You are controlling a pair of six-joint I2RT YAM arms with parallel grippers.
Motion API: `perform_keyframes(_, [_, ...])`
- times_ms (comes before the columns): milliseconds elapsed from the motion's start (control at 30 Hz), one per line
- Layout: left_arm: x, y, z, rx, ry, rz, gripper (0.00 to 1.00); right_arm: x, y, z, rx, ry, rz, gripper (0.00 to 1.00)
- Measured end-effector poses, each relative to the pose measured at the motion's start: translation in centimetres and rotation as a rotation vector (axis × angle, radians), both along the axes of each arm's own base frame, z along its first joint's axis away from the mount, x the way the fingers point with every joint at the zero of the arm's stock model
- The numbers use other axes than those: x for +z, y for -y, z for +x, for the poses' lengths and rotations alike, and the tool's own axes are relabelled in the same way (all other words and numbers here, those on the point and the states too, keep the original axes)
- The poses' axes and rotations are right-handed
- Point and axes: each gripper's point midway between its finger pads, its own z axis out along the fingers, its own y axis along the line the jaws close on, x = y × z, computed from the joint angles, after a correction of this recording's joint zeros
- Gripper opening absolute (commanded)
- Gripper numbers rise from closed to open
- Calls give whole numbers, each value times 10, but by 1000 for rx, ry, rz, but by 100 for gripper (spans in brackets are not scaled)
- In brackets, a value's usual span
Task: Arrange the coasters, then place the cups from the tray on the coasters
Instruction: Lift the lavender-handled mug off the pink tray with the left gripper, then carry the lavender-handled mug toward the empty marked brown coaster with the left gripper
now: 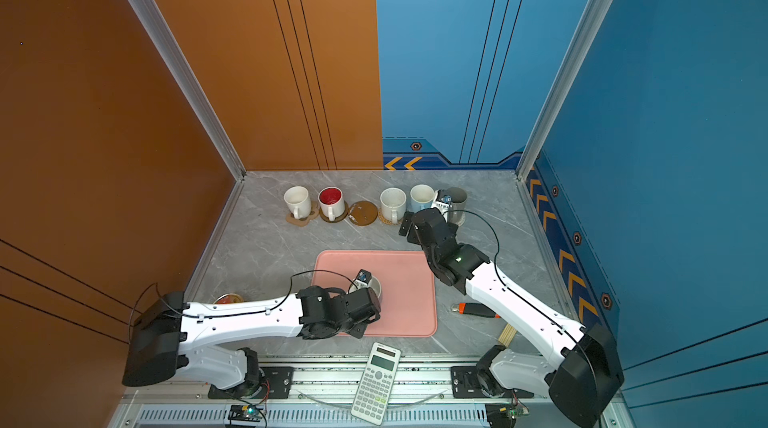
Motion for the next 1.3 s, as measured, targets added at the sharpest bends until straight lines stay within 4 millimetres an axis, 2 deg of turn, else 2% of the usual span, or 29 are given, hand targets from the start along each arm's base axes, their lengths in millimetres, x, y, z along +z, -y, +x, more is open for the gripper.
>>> perform_keyframes(133, [1,-4,6,4,8,6,0,-1,1,0,1,-5,-2,99])
perform_keyframes(400, [5,-19,33,58,23,22,0,-3,2,0,-1,-12,-5,99])
perform_keyframes(933, [58,-29,109,131,126,-32,0,-4,7,3,-6,-20,1,99])
perform_keyframes(1300, [57,-28,153,132,107,-6,0,-5,8,2,4,-29,4,100])
